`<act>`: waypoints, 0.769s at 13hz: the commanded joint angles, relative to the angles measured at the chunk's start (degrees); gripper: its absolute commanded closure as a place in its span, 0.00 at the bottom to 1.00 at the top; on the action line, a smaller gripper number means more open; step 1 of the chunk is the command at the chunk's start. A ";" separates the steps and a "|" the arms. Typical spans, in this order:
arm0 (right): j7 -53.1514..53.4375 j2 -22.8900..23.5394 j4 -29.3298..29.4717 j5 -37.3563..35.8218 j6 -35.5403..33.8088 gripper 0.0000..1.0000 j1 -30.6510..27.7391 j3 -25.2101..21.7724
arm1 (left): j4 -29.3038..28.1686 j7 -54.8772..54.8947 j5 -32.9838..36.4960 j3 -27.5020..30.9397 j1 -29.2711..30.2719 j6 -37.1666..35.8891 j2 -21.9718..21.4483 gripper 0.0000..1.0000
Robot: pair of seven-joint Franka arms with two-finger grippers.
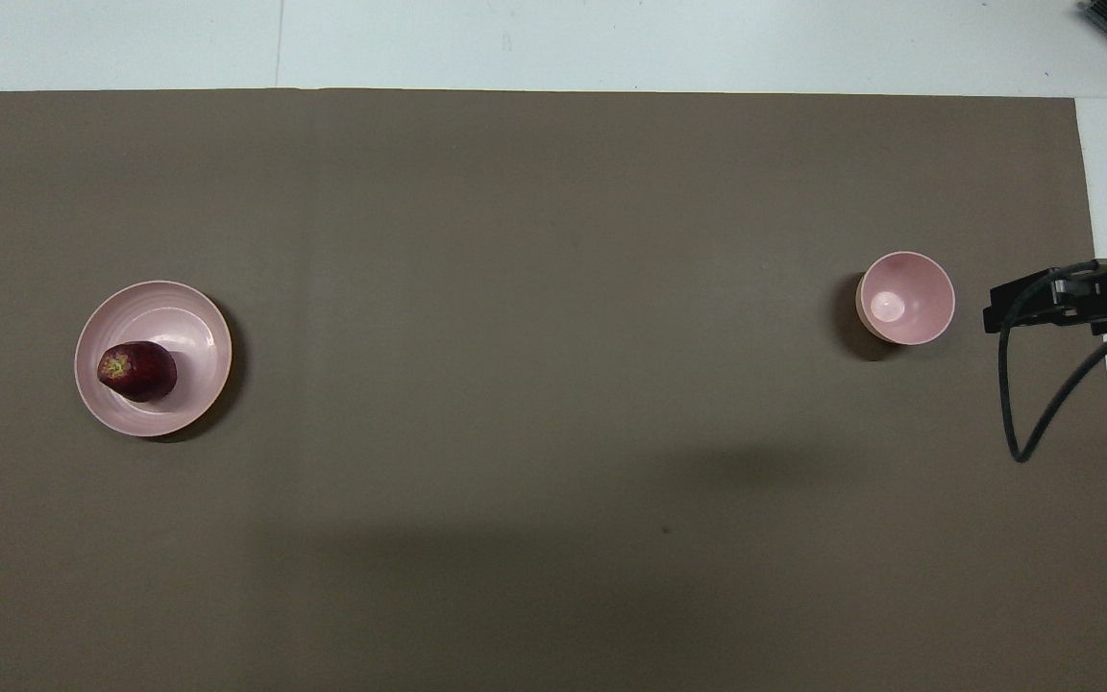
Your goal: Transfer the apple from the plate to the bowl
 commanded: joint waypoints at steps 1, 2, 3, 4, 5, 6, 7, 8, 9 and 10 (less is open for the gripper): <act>-1.51 -1.06 -0.98 -0.30 -0.68 0.00 -0.37 0.33 | -1.68 -0.52 1.28 -0.20 0.01 -0.43 -1.48 0.00; -1.51 -1.06 -0.98 -0.30 -0.68 0.00 -0.37 0.33 | -1.68 -0.44 1.19 -0.20 0.01 -0.26 -1.47 0.00; -1.51 -1.06 -0.98 -0.30 -0.68 0.00 -0.37 0.33 | -1.59 -0.44 1.19 -0.20 0.01 -0.26 -1.47 0.00; -1.51 -1.06 -0.98 -0.30 -0.68 0.00 -0.37 0.33 | -1.68 -0.35 1.10 -0.29 0.01 -0.34 -1.47 0.00; -1.51 -1.06 -0.98 -0.30 -0.68 0.00 -0.37 0.33 | -1.68 -0.43 0.84 -0.47 0.01 -0.26 -1.47 0.00; -1.51 -1.06 -0.98 -0.30 -0.77 0.00 -0.37 0.33 | -1.68 -0.52 0.67 -0.38 0.01 -0.69 -1.47 0.00; -1.60 -1.06 -0.98 -0.21 -0.77 0.00 -0.37 0.33 | -1.59 -0.52 0.66 -0.47 0.01 -0.43 -1.47 0.00; -1.51 -1.06 -0.98 -0.21 -0.77 0.00 -0.37 0.33 | -1.59 -0.61 0.66 -0.38 0.01 -0.61 -1.47 0.00; -1.60 -1.06 -0.98 -0.21 -0.77 0.00 -0.37 0.33 | -1.68 -0.52 0.58 -0.29 0.01 -0.78 -1.47 0.00; -1.51 -1.06 -0.98 -0.21 -0.77 0.00 -0.46 0.33 | -1.59 -0.61 0.58 -0.29 0.01 -0.70 -1.47 0.00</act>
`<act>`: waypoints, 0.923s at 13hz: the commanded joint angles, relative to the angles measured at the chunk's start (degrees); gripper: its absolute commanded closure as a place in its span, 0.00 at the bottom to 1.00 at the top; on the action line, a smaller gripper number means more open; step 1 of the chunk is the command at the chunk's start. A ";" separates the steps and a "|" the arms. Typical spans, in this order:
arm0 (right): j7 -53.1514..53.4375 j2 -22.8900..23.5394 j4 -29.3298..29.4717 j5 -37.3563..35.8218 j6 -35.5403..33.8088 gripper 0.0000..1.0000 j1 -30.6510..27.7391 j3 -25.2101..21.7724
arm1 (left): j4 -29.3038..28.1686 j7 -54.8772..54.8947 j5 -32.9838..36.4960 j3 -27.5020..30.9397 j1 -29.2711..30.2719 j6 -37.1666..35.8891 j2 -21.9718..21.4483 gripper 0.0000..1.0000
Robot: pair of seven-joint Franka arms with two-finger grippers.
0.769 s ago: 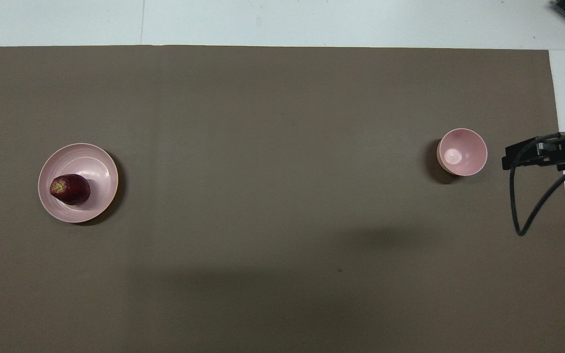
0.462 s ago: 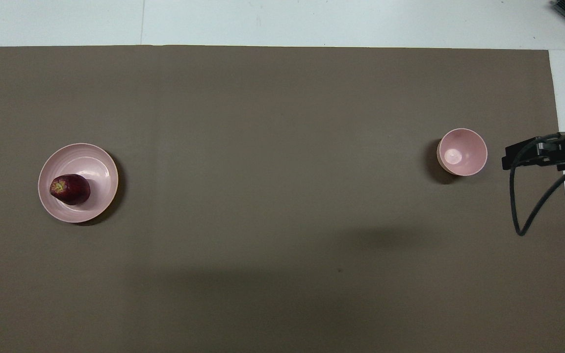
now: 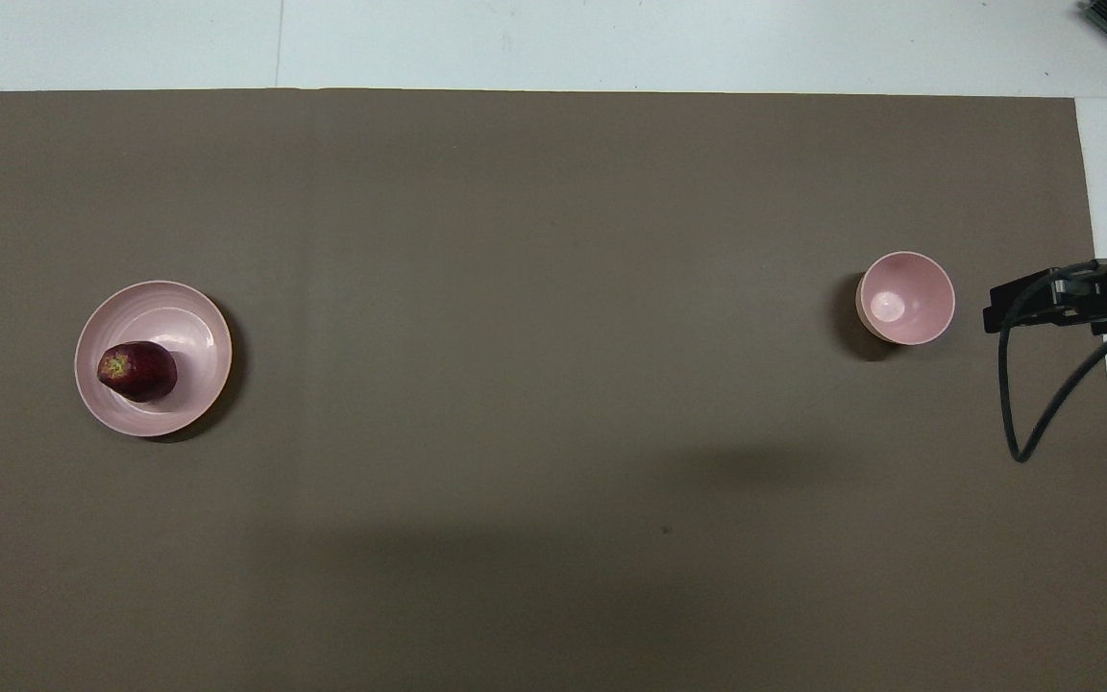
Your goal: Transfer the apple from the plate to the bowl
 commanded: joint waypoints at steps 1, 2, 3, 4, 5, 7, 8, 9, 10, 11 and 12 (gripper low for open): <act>-1.51 -1.06 -0.98 -0.21 -0.77 0.00 -0.37 0.33 | -1.59 -0.61 0.57 -0.09 0.01 -0.49 -1.47 0.00; -1.51 -1.06 -0.98 -0.21 -0.77 0.00 -0.37 0.33 | -1.59 -0.61 0.57 0.00 0.01 -0.49 -1.47 0.00; -1.51 -1.06 -0.98 -0.21 -0.77 0.00 -0.37 0.33 | -1.59 -0.70 0.57 0.00 0.01 -0.49 -1.47 0.00; -1.51 -1.06 -0.98 -0.21 -0.77 0.00 -0.46 0.33 | -1.67 -0.78 0.57 0.09 0.01 -0.49 -1.56 0.00; -1.51 -1.06 -0.98 -0.21 -0.85 0.00 -0.37 0.33 | -1.67 -0.87 0.57 0.09 0.01 -0.49 -1.56 0.00; -1.51 -1.06 -0.98 -0.21 -0.77 0.00 -0.37 0.33 | -1.76 -0.70 0.48 0.09 0.01 -0.14 -1.56 0.00; -1.51 -1.06 -0.98 -0.21 -0.85 0.00 -0.37 0.33 | -1.94 -0.35 0.39 0.17 0.01 0.12 -1.56 0.00; -1.51 -1.06 -0.98 -0.21 -0.85 0.00 -0.37 0.33 | -2.20 -0.08 0.39 0.18 0.01 0.12 -1.82 0.00; -1.51 -1.06 -0.98 -0.21 -0.85 0.00 -0.37 0.33 | -2.38 0.00 0.39 0.18 0.01 0.12 -2.00 0.00; -1.51 -1.06 -0.98 -0.21 -0.85 0.00 -0.46 0.33 | -2.73 0.01 0.39 0.18 0.01 0.21 -2.09 0.00; -1.51 -1.06 -0.98 -0.21 -0.85 0.00 -0.37 0.33 | -2.73 -0.08 0.39 0.18 0.01 0.30 -2.26 0.00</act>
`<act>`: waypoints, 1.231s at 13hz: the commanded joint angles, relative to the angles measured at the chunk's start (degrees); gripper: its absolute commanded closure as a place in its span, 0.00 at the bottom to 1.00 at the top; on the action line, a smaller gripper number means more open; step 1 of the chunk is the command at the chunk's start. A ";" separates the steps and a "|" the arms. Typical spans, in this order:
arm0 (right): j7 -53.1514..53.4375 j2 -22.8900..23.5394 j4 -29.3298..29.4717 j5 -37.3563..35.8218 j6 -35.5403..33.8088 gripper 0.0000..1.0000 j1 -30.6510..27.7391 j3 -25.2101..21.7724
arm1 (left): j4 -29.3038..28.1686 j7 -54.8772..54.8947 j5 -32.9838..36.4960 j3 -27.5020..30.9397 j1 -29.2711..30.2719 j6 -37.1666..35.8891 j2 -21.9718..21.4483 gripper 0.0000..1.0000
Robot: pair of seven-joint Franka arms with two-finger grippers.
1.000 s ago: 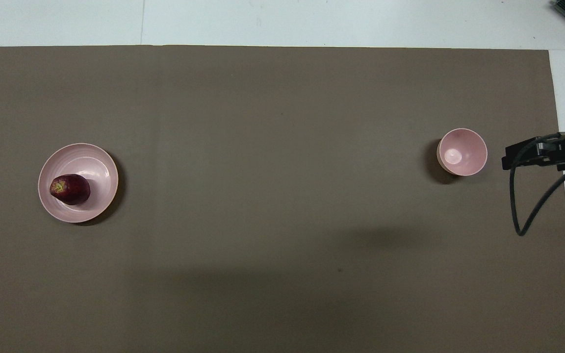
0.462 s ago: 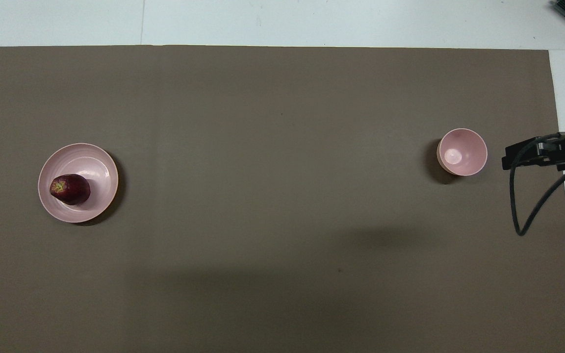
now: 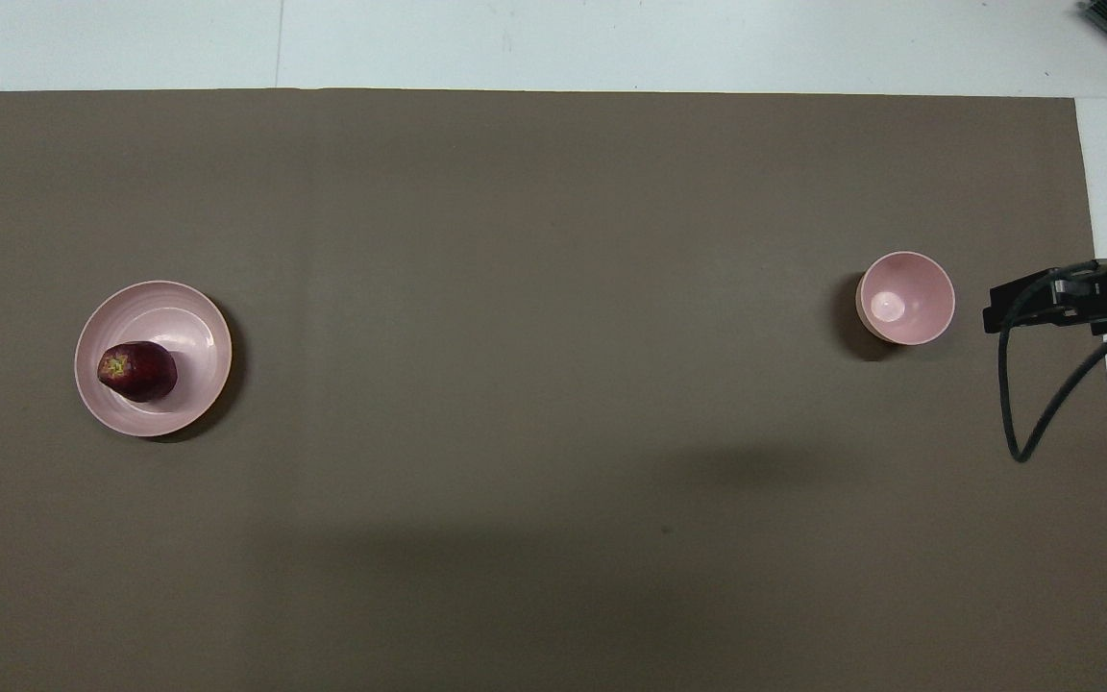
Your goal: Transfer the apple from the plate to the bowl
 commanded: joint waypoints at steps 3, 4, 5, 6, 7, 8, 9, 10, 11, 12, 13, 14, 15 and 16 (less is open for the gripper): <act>-1.51 -1.06 -0.95 -0.21 -0.85 0.00 -0.46 0.33 | -3.72 0.07 0.30 0.07 0.19 1.94 -2.53 0.00; -1.51 -1.06 -0.95 -0.21 -0.85 0.00 -0.37 0.33 | -4.16 0.16 0.30 0.07 0.27 2.47 -2.62 0.00; -1.51 -1.06 -0.95 -0.21 -0.85 0.00 -0.37 0.33 | -4.60 0.07 0.30 0.07 0.28 2.74 -2.62 0.00; -1.51 -1.06 -0.95 -0.21 -0.85 0.00 -0.37 0.33 | -4.96 0.07 0.30 0.07 0.19 3.44 -2.62 0.00; -1.42 -1.06 -0.95 -0.21 -0.85 0.00 -0.46 0.33 | -5.74 0.07 0.30 0.07 0.27 4.49 -2.62 0.00; -1.51 -1.06 -0.95 -0.12 -0.85 0.00 -0.37 0.33 | -6.79 0.07 0.30 0.07 0.36 5.98 -2.62 0.00; -1.42 -1.06 -0.95 -0.21 -0.85 0.00 -0.37 0.33 | -8.02 0.07 0.30 0.24 0.45 7.64 -2.62 0.00; -1.51 -1.06 -0.95 -0.12 -0.85 0.00 -0.37 0.33 | -9.69 0.16 0.22 0.24 0.80 9.49 -2.62 0.00; -1.42 -1.06 -1.04 -0.21 -0.85 0.00 -0.37 0.33 | -11.71 0.59 -0.22 0.24 1.67 11.94 -2.62 0.00; -1.51 -1.06 -1.13 -0.21 -0.85 0.00 -0.37 0.33 | -13.64 1.03 -0.66 0.24 2.03 14.32 -2.70 0.00; -1.42 -1.32 -1.30 -0.21 -0.85 0.00 -0.37 0.33 | -16.01 1.91 -0.66 0.33 2.12 16.86 -2.62 0.00; -1.34 -1.41 -1.48 -0.21 -0.85 0.00 -0.46 0.33 | -18.64 2.96 -0.66 0.33 2.12 19.67 -2.62 0.00; -1.34 -1.41 -1.65 -0.21 -0.85 0.00 -0.37 0.33 | -22.06 3.93 -0.75 0.59 2.12 23.88 -2.53 0.00; -1.34 -1.41 -1.65 -0.21 -0.85 0.00 -0.37 0.33 | -25.58 5.07 -0.84 1.47 2.12 27.58 -2.53 0.00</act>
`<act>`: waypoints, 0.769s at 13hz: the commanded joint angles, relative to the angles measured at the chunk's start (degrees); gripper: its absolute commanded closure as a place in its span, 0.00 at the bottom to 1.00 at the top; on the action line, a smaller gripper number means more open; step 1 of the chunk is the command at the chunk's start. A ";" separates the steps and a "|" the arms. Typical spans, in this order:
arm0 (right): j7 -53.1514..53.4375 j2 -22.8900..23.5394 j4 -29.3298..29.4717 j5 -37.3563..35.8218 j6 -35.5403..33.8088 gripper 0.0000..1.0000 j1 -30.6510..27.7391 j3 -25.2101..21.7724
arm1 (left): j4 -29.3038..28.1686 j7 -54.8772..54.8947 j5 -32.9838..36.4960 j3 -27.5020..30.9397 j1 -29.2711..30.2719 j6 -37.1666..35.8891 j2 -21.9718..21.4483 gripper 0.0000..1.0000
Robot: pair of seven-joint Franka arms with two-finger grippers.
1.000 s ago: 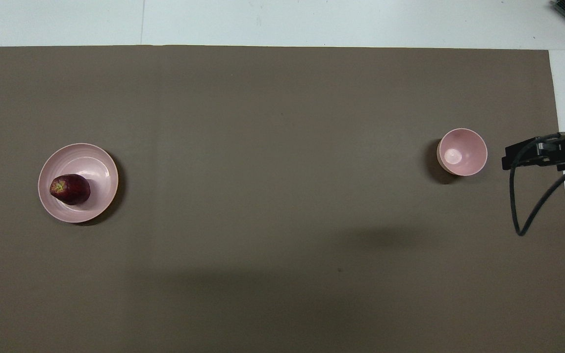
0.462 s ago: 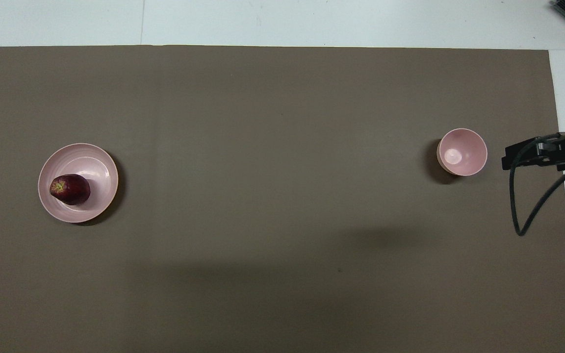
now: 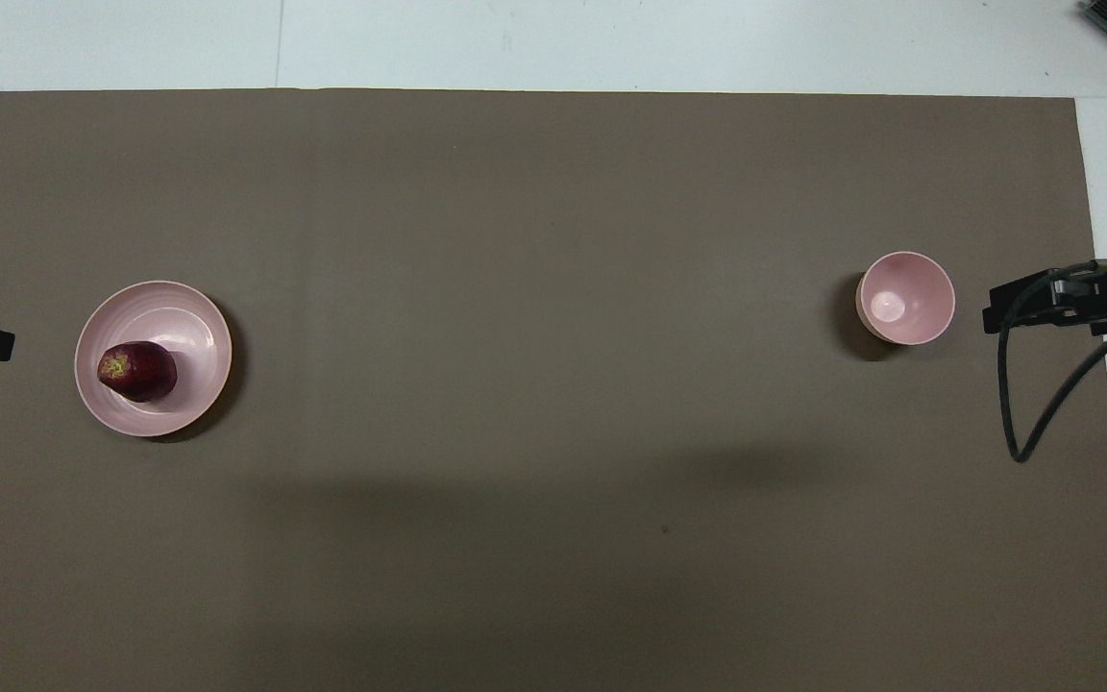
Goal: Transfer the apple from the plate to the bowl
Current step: 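Reach the left gripper down to the red apple on the plate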
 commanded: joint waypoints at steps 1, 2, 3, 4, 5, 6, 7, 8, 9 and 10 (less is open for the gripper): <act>-1.34 -1.47 -1.47 -0.21 -0.72 0.00 -0.37 0.33 | -11.22 4.16 -0.66 0.92 0.51 10.84 -1.91 0.00; -1.34 -1.38 -1.47 -0.21 -0.72 0.00 -0.37 0.33 | -14.21 5.92 -0.66 1.62 0.60 14.53 -1.91 0.00; -1.34 -1.38 -1.47 -0.21 -0.72 0.00 -0.37 0.33 | -16.59 7.41 -0.75 2.14 0.60 16.92 -1.56 0.00; -1.42 -1.38 -1.47 -0.12 -0.72 0.00 -0.46 0.33 | -19.05 9.26 -0.75 2.15 0.95 19.20 -1.30 0.00; -1.42 -1.38 -1.47 -0.12 -0.72 0.00 -0.37 0.33 | -20.82 10.67 -0.75 2.15 1.21 21.49 -1.12 0.00; -1.42 -1.38 -1.47 -0.12 -0.72 0.00 -0.37 0.33 | -22.05 10.86 -0.75 2.15 1.30 23.60 -1.03 0.00; -1.34 -1.38 -1.38 -0.21 -0.63 0.00 -0.37 0.33 | -23.20 10.86 -0.75 2.15 1.22 25.19 0.27 0.00; -1.34 -1.38 -1.38 -0.21 -0.71 0.00 -0.28 0.33 | -24.25 10.86 -0.84 2.15 1.22 26.42 1.25 0.00; -1.34 -1.38 -1.47 -0.21 -0.72 0.00 -0.28 0.33 | -25.57 10.94 -1.01 2.15 1.22 28.43 2.82 0.00; -1.25 -1.38 -1.47 -0.21 -0.72 0.00 -0.28 0.33 | -26.71 10.95 -1.10 2.15 1.30 30.89 3.79 0.00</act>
